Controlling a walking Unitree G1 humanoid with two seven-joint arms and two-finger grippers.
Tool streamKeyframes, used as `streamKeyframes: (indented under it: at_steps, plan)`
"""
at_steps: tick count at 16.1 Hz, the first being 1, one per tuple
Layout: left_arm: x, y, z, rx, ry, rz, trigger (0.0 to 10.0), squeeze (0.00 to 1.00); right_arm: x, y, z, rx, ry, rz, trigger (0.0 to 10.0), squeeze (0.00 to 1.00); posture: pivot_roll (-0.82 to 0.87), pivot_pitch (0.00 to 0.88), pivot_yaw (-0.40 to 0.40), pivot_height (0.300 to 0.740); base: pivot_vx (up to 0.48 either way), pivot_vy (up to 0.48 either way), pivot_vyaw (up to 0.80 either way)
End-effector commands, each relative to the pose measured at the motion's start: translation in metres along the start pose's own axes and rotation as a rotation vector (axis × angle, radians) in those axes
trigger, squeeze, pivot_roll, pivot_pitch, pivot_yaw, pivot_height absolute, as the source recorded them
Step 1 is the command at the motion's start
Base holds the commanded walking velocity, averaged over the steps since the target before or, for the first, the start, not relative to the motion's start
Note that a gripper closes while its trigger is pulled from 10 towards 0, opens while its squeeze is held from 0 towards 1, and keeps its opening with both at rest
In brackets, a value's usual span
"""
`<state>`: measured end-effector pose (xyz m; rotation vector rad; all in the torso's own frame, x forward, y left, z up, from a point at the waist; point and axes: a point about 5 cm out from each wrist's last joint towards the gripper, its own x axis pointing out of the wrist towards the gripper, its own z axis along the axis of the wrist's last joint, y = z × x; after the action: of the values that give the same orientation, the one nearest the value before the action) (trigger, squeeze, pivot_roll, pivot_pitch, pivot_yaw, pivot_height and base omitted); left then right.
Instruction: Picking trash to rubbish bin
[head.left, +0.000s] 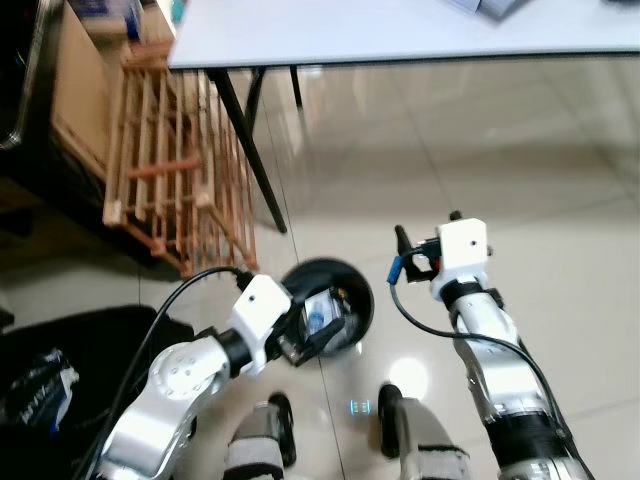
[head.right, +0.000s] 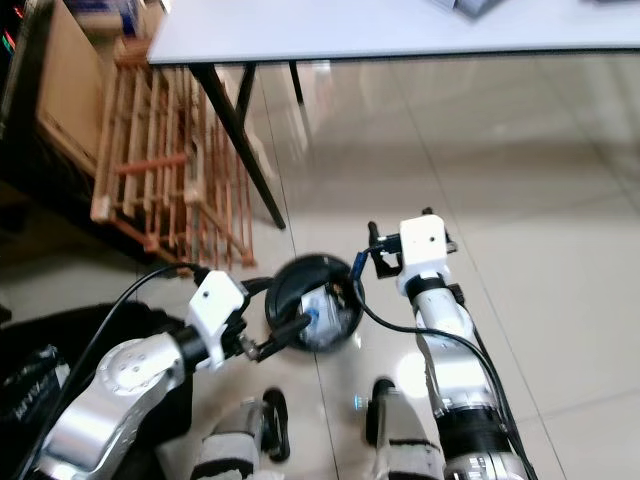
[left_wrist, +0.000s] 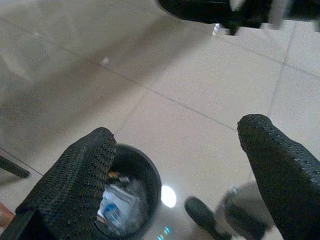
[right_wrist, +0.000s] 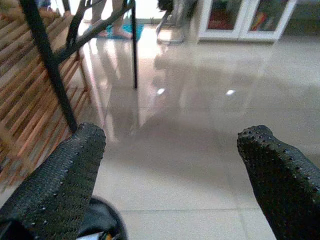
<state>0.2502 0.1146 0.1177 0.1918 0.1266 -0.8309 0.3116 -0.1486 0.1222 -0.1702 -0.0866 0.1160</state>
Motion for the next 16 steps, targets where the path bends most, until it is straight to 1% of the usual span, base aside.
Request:
streamKeyframes:
  at_steps: [1,4,7,9,11,13,16]
  plan:
    - [-0.002,0.002,-0.006,-0.006,0.018,0.023,10.0,0.00,-0.006,0.003,0.002,0.015,0.009,-0.009,10.0,0.00,0.02,0.179,0.113,0.740,0.000,0.000,0.00]
    - [0.008,0.010,-0.001,-0.033,-0.053,0.166,10.0,0.00,-0.033,-0.011,0.025,0.029,-0.017,-0.143,10.0,0.00,-0.02,0.157,0.101,0.740,0.000,0.000,0.00]
    - [0.014,0.015,0.007,-0.036,-0.107,0.234,10.0,0.00,-0.044,-0.017,0.037,0.013,-0.026,-0.204,10.0,0.00,-0.05,0.140,0.083,0.740,0.000,0.000,0.00]
    - [0.021,0.017,0.014,-0.050,-0.142,0.254,10.0,0.00,-0.048,-0.017,0.039,0.003,-0.011,-0.212,10.0,0.00,-0.06,0.128,0.073,0.740,0.000,0.000,0.00]
    - [0.025,0.015,0.016,-0.054,-0.159,0.250,10.0,0.00,-0.048,-0.017,0.041,0.011,0.001,-0.210,10.0,0.00,-0.07,0.120,0.067,0.740,0.000,0.000,0.00]
    - [0.027,0.013,0.009,-0.078,-0.147,0.255,10.0,0.00,-0.046,-0.016,0.045,-0.005,0.001,-0.197,10.0,0.00,-0.07,0.119,0.066,0.740,0.000,-0.480,0.00]
    - [0.032,0.011,0.007,-0.088,-0.149,0.246,10.0,0.00,-0.046,-0.024,0.048,-0.027,0.010,-0.202,10.0,0.00,-0.10,0.110,0.063,0.740,0.000,-0.480,0.00]
